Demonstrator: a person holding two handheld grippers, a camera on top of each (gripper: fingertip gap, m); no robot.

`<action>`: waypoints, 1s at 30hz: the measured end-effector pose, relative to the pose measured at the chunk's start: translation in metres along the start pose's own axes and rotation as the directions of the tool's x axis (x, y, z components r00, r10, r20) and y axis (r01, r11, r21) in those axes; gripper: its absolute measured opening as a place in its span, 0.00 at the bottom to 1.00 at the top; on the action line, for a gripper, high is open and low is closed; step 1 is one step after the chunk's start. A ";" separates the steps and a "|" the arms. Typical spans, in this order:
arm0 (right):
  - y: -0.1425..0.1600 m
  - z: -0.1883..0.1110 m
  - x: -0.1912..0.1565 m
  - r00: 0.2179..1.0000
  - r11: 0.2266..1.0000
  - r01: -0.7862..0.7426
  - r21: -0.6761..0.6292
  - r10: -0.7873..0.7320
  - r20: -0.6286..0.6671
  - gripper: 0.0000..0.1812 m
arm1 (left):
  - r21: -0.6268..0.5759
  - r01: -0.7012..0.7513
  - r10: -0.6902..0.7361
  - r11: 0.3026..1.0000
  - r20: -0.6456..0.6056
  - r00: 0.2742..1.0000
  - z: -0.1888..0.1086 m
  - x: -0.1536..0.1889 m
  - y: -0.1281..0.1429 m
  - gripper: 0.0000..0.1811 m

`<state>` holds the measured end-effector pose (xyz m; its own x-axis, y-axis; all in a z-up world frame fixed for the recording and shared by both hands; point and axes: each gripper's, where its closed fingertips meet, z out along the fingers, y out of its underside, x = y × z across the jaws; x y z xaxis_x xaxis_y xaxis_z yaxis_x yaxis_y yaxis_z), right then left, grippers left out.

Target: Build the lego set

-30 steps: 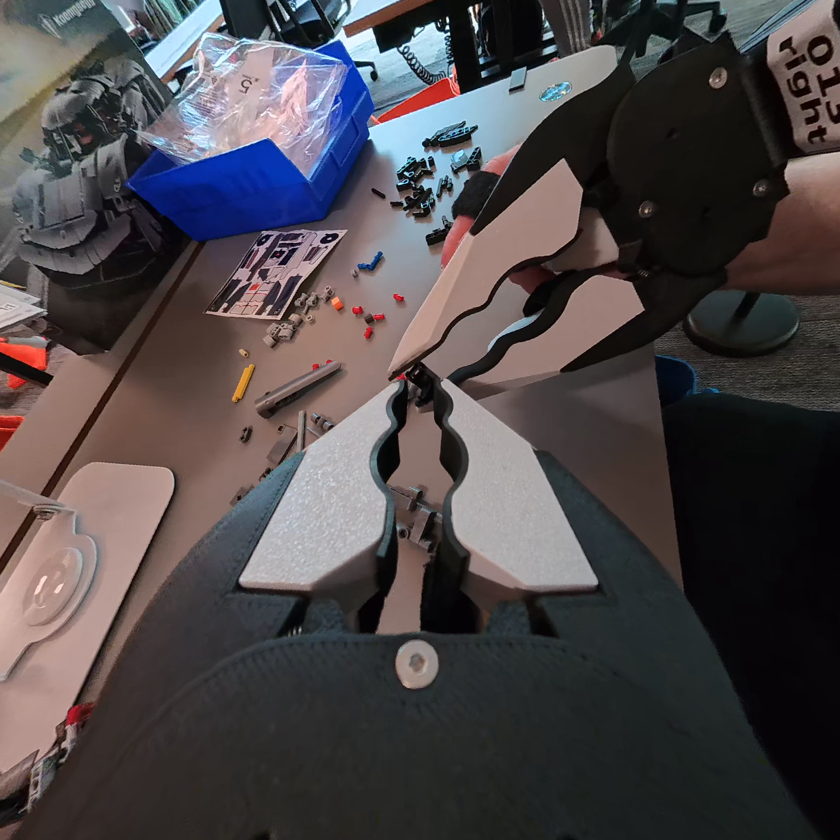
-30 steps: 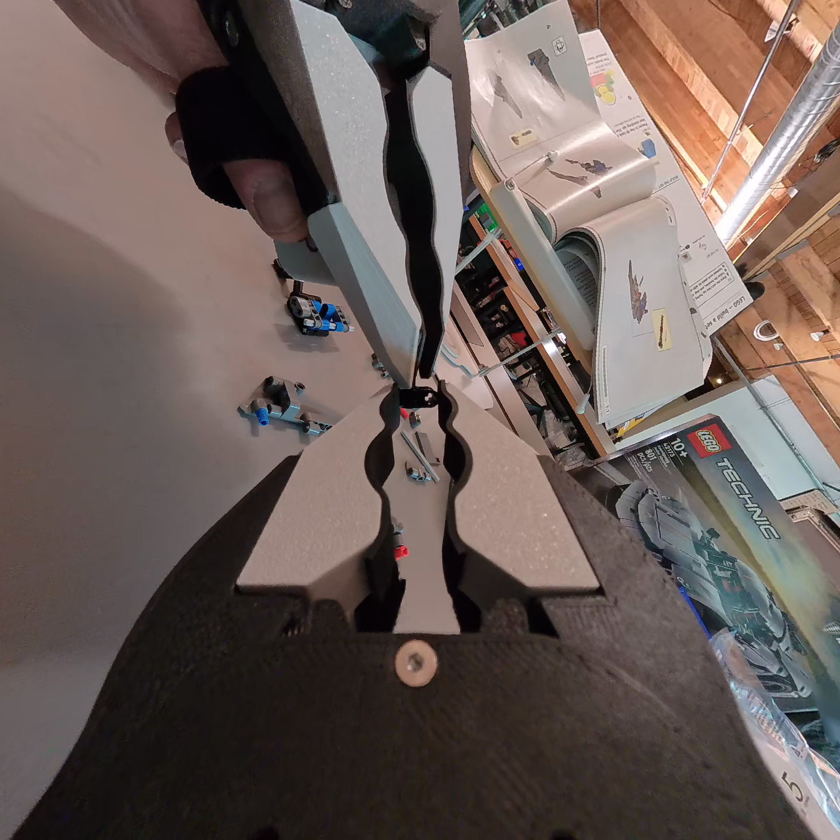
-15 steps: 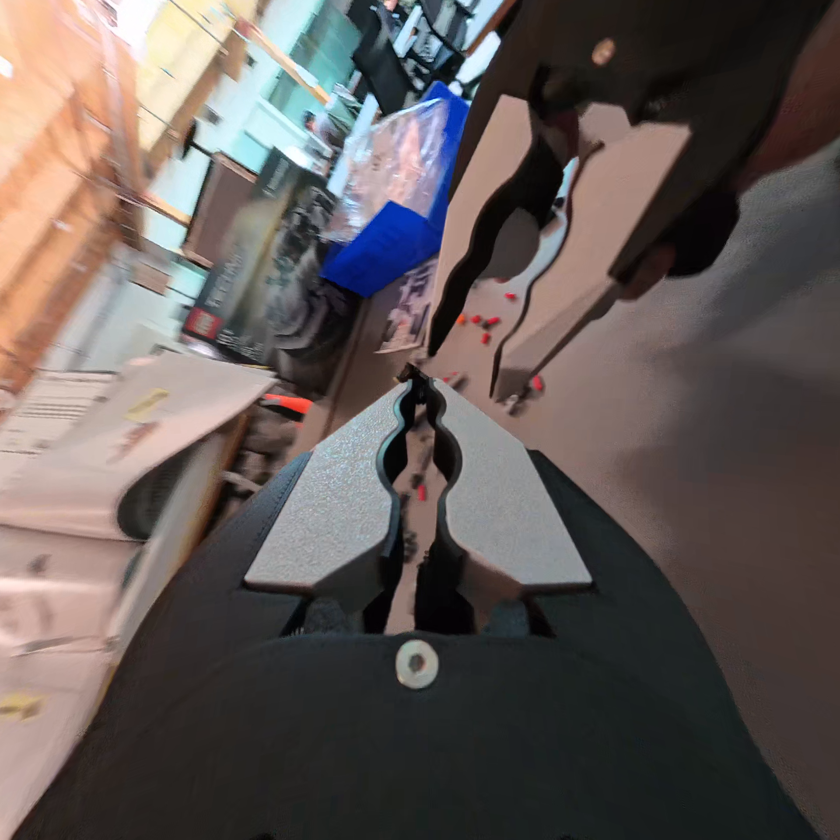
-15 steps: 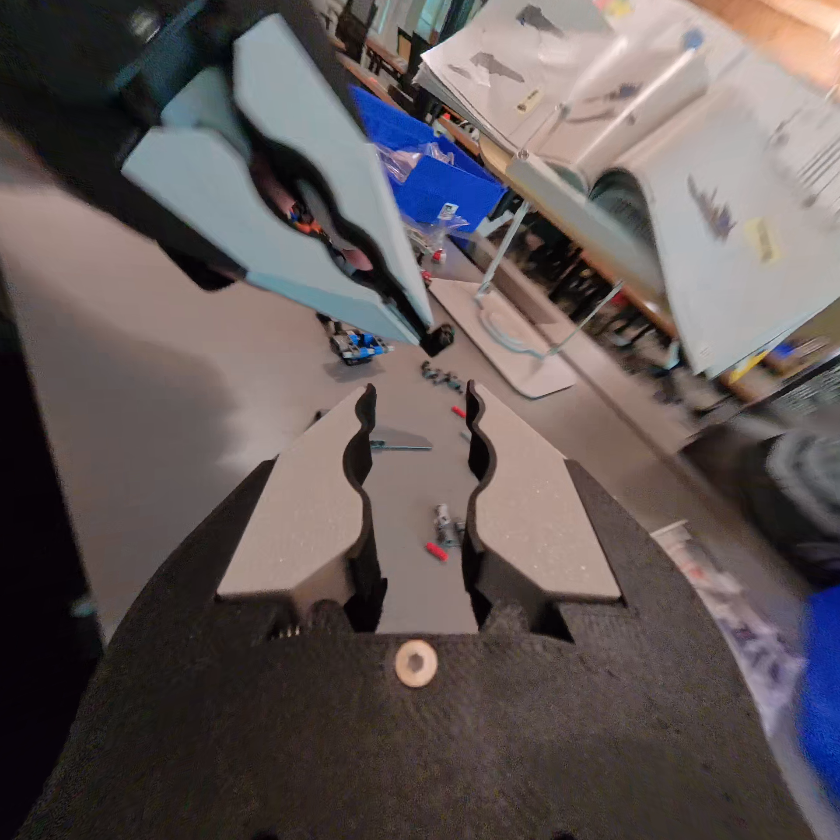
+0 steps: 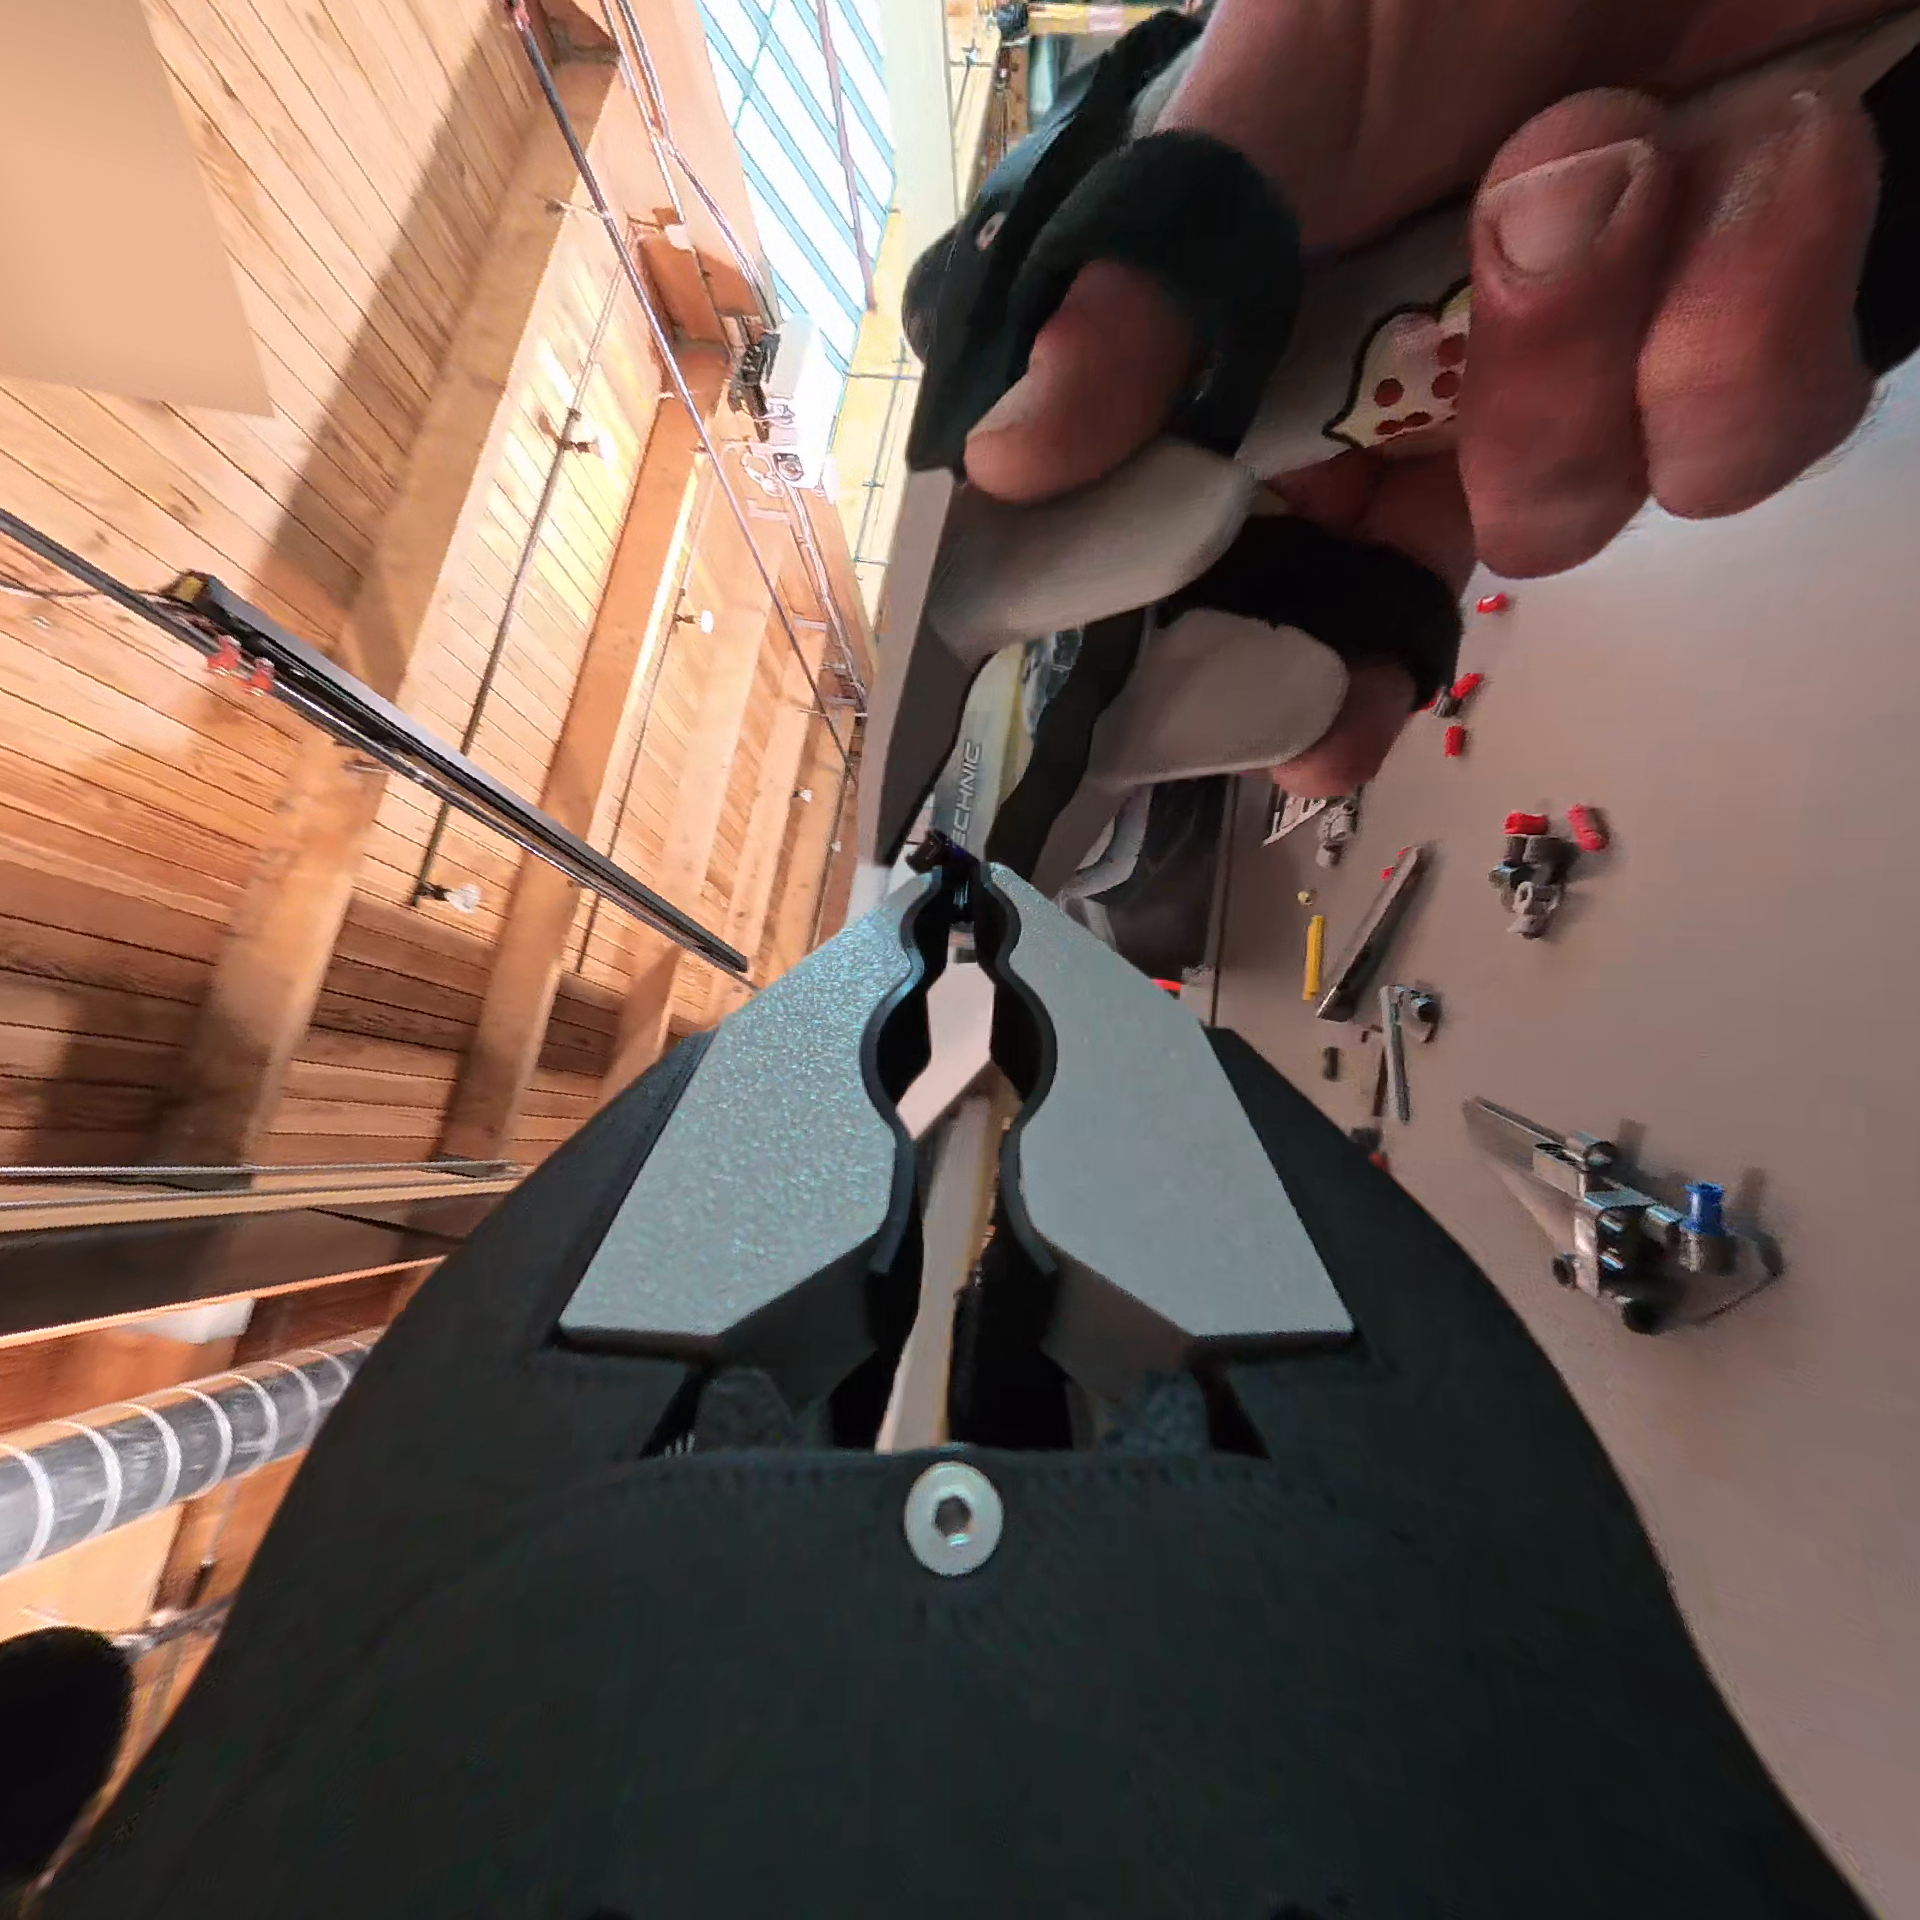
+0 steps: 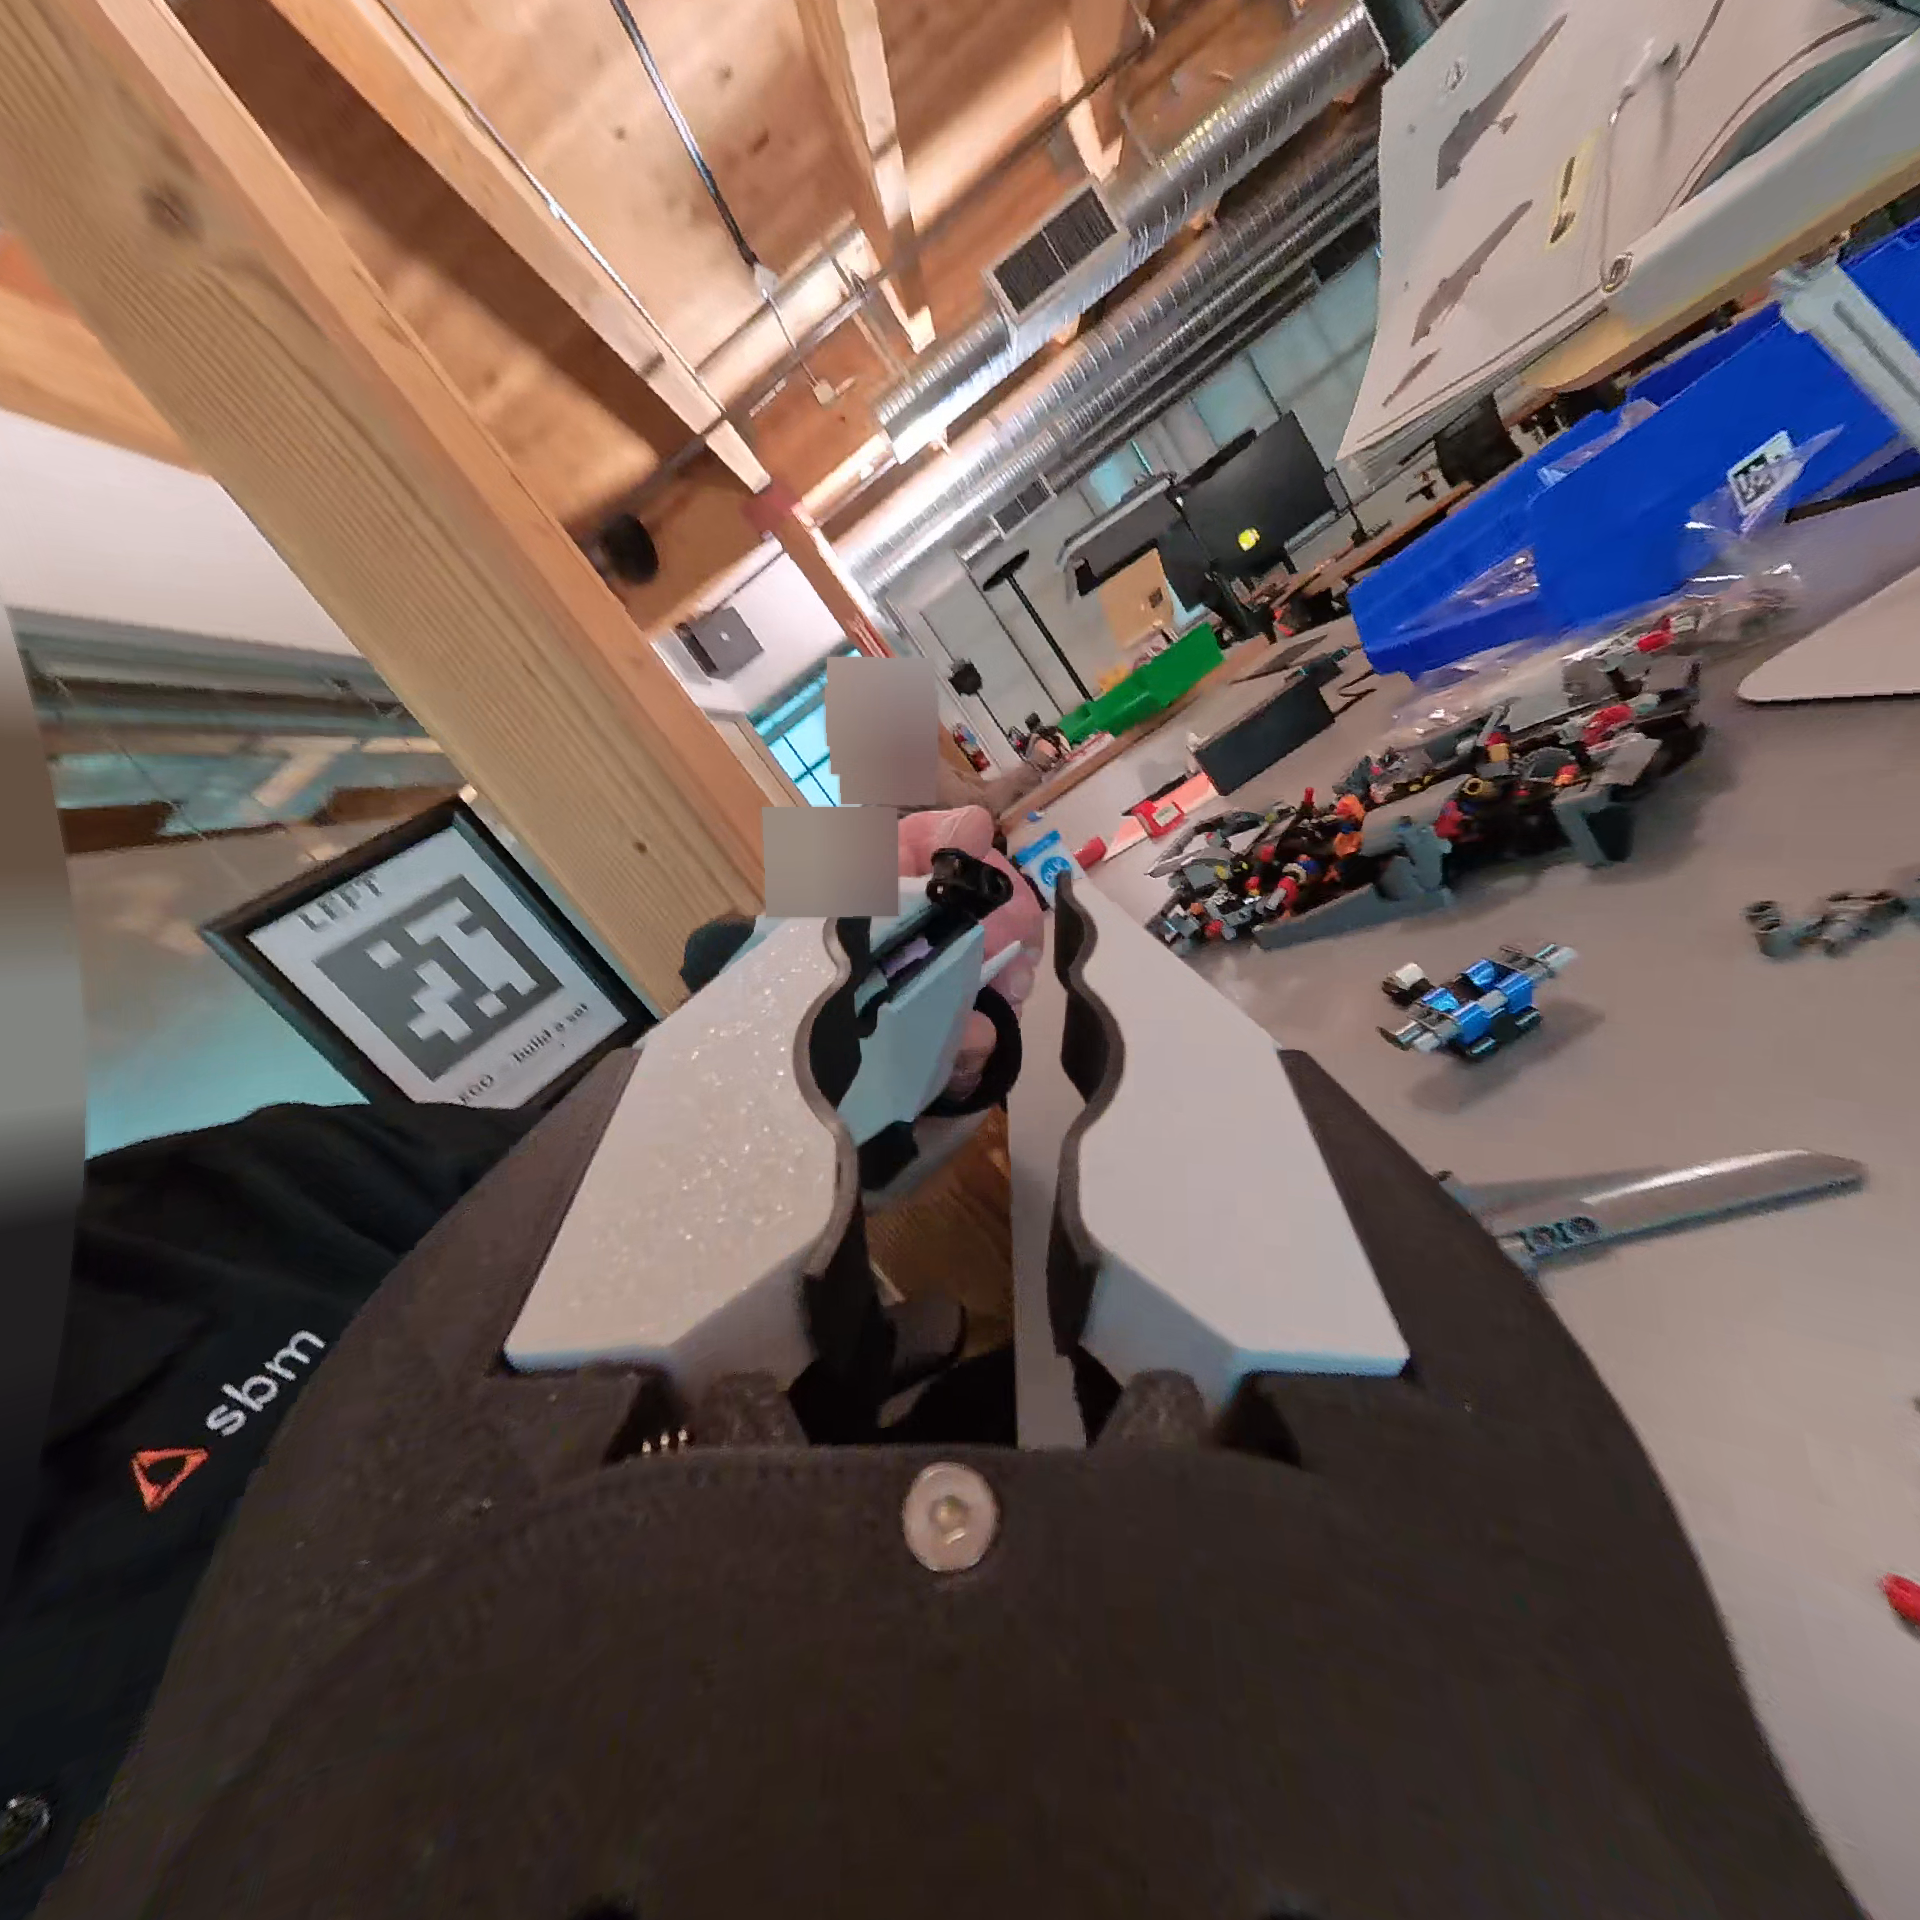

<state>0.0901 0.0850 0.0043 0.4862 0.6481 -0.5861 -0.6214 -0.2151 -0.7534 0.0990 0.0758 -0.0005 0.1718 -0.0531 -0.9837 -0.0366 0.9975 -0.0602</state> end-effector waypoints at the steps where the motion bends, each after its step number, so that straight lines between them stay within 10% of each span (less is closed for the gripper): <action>1: -0.001 0.001 0.000 1.000 1.000 -0.014 0.018 0.013 0.009 0.16 | 0.001 -0.021 0.021 1.000 0.006 1.000 0.000 0.000 -0.001 0.01; 18: -0.020 0.000 0.007 0.999 0.992 0.022 0.125 -0.018 -0.032 0.07 | 0.014 -0.043 0.042 0.999 0.061 0.997 0.001 -0.005 -0.003 0.05; 30: -0.029 -0.018 0.043 0.977 0.986 0.114 0.118 -0.090 -0.195 0.07 | -0.259 0.360 -0.421 0.896 -0.242 0.874 -0.004 0.037 0.036 0.28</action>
<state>0.1403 0.1056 -0.0042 0.6503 0.5104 -0.5626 -0.6298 -0.0519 -0.7750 0.0997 0.1095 -0.0399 -0.0727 -0.4775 -0.8756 -0.2256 0.8630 -0.4520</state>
